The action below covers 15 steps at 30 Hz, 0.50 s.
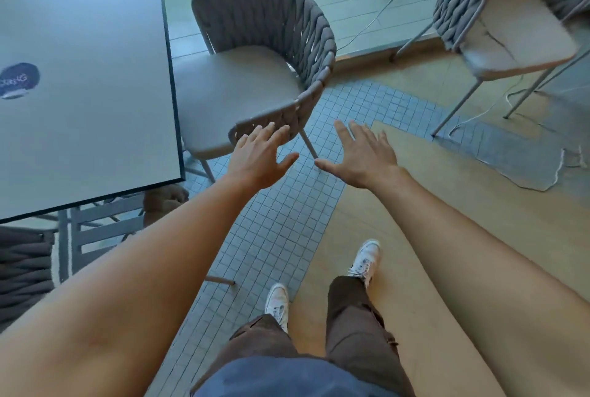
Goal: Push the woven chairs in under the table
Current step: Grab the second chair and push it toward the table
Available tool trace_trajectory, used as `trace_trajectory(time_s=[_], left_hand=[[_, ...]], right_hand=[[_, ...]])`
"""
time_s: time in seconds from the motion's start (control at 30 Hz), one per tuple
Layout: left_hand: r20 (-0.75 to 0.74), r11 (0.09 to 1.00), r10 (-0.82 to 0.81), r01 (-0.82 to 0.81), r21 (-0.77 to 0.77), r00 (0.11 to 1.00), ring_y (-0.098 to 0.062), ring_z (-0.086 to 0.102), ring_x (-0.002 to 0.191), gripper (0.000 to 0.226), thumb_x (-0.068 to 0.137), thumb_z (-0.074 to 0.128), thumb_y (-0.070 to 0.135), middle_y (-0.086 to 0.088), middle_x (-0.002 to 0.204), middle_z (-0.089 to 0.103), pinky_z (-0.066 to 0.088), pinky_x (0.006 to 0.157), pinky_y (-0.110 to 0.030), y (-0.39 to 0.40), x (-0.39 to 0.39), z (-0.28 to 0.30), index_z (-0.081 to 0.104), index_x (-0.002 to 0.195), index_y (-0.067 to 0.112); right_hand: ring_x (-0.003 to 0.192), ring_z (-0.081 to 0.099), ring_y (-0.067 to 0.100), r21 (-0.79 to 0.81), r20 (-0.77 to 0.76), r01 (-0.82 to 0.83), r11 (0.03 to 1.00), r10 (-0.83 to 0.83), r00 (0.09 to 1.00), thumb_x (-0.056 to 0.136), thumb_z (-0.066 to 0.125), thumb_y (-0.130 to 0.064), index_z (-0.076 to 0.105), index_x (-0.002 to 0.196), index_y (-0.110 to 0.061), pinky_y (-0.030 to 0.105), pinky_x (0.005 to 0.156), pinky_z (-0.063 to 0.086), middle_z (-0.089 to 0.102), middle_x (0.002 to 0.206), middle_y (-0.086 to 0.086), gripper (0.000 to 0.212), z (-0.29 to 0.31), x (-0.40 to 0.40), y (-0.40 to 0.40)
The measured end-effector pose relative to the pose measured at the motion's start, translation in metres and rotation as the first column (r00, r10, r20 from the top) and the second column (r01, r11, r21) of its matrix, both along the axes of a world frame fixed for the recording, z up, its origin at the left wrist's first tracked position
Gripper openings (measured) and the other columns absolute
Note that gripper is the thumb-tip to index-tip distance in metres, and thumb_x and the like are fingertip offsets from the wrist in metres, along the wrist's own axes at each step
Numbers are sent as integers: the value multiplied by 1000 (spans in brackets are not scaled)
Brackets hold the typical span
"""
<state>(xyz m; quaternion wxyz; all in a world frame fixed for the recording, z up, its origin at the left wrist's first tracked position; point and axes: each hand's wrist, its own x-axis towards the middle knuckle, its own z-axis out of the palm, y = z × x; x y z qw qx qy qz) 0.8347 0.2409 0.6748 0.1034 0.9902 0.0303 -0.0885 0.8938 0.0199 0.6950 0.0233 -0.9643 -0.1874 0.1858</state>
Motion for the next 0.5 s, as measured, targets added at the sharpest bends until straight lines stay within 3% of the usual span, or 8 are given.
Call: trace_trajectory(time_s=[0.5], left_hand=[[-82, 967, 253, -251, 37, 964, -25, 17, 152, 80, 95, 33, 68, -3, 165, 23, 17, 123, -49, -74, 110, -25, 19, 159, 23]], right_hand=[[156, 5, 30, 36, 2, -331, 943, 331, 944, 85, 41, -84, -9, 162, -22, 54, 125, 2, 8, 170, 12, 111, -27, 180, -39]])
